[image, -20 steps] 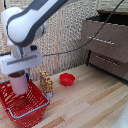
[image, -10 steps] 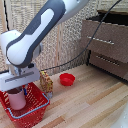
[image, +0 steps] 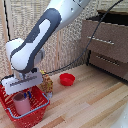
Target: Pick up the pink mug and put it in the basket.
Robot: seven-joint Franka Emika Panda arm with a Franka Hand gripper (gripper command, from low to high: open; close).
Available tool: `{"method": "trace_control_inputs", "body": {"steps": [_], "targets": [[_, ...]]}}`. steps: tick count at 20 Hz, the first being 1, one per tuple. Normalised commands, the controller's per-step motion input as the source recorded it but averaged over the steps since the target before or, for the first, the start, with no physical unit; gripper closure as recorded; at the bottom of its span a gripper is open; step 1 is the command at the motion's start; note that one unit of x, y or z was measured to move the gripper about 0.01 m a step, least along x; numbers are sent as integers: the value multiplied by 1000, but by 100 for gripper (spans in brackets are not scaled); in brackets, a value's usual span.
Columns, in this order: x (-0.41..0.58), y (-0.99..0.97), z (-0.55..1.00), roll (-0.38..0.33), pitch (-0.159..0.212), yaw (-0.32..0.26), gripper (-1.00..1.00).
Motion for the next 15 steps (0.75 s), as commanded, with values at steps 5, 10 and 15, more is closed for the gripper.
{"method": "trace_control_inputs", "body": {"steps": [5,10,15], "targets": [[66,-1,116,0,-55,-13,-100],[237,12,746,-16,5,-8,-100],[280,2,932,-15,0,-18,-100]]}}
